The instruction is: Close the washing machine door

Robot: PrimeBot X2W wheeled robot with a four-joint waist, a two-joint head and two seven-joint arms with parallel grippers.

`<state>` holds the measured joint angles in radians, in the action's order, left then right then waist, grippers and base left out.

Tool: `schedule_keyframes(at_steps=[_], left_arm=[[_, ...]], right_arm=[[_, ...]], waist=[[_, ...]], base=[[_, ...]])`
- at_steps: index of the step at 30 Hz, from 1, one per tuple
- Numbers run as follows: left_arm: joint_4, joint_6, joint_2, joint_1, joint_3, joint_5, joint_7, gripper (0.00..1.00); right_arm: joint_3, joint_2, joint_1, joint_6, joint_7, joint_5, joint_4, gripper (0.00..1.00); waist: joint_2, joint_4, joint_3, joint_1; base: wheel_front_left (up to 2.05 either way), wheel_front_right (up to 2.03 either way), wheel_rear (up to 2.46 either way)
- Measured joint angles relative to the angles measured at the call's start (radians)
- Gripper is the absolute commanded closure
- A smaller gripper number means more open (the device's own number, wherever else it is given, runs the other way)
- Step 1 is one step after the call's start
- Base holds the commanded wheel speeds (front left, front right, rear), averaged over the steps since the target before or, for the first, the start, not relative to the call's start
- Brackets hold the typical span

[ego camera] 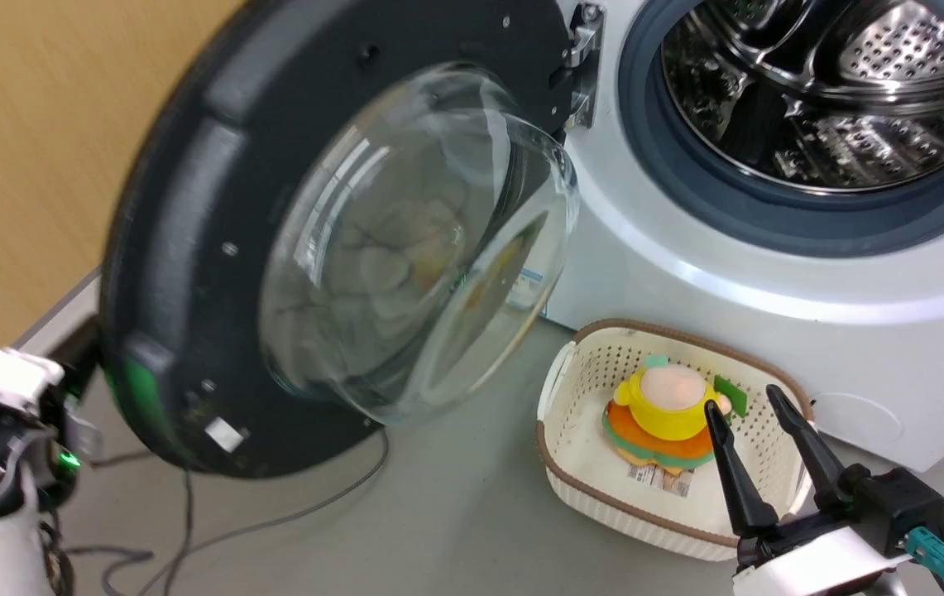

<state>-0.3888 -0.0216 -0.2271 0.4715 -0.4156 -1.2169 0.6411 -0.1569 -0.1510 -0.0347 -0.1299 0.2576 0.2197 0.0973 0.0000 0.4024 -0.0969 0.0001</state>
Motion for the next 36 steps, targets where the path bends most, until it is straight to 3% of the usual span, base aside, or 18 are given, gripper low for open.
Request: schedule_keyframes(at_steps=[10, 20, 27, 31, 36], left_arm=[[0.192, -0.003, 0.092, -0.159, 0.112, -0.036, 0.180, 1.00], [0.391, -0.070, 0.161, -0.320, 0.234, -0.103, 0.245, 1.00], [0.471, -0.118, 0.169, -0.388, 0.363, -0.242, 0.140, 1.00], [0.476, -0.113, 0.171, -0.393, 0.473, -0.302, 0.039, 1.00], [0.438, -0.070, 0.176, -0.380, 0.592, -0.345, -0.088, 1.00]], right_arm=[[0.046, 0.026, 0.015, 0.000, 0.000, -0.009, 0.013, 0.00], [0.087, 0.057, 0.038, 0.000, 0.001, -0.020, 0.045, 0.00], [0.089, 0.064, 0.038, 0.000, 0.001, -0.027, 0.051, 0.00], [0.089, 0.065, 0.037, 0.000, 0.001, -0.027, 0.053, 0.00], [0.086, 0.063, 0.036, 0.000, 0.001, -0.027, 0.053, 0.00]], waist=[[0.0000, -0.031, 0.045, 0.0000], [0.0000, -0.119, 0.072, 0.0000], [0.0000, -0.224, 0.069, 0.0000], [0.0000, -0.295, 0.060, 0.0000], [0.0000, -0.388, 0.042, 0.0000]], base=[[0.00, 0.00, 0.00], [0.00, 0.00, 0.00], [0.00, 0.00, 0.00], [0.00, 0.00, 0.00], [0.00, 0.00, 0.00]])
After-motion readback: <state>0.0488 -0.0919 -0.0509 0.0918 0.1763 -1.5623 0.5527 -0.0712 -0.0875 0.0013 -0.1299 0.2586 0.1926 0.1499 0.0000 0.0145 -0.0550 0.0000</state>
